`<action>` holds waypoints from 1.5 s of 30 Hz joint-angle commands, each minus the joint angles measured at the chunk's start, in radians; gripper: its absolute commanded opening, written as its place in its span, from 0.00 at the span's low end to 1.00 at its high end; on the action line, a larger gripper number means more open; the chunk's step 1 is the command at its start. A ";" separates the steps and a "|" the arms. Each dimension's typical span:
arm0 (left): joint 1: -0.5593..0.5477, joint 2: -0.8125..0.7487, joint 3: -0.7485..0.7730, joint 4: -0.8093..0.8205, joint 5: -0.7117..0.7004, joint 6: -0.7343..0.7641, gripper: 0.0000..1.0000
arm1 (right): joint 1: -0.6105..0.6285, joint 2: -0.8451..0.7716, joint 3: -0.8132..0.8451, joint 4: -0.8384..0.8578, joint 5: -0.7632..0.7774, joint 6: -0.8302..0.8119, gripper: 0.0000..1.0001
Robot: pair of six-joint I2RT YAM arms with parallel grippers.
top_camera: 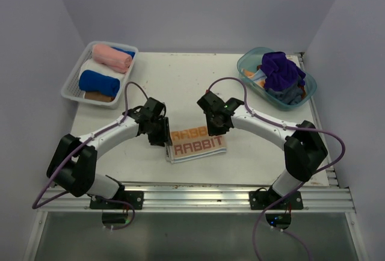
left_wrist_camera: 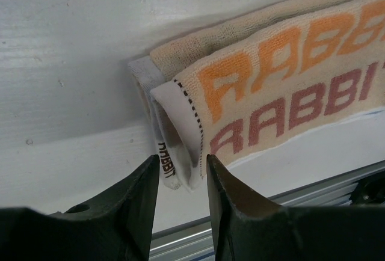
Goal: Roll the towels
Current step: Fold the towel
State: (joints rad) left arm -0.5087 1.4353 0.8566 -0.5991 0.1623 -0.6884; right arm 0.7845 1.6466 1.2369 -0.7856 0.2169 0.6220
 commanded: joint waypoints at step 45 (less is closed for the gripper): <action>-0.047 0.062 0.095 -0.021 -0.145 -0.077 0.00 | -0.002 -0.031 0.001 -0.004 0.021 0.008 0.26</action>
State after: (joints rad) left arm -0.5522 1.4696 0.9306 -0.6193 0.0681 -0.7490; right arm 0.7845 1.6463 1.2224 -0.7891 0.2180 0.6285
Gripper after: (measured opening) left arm 0.015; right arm 0.255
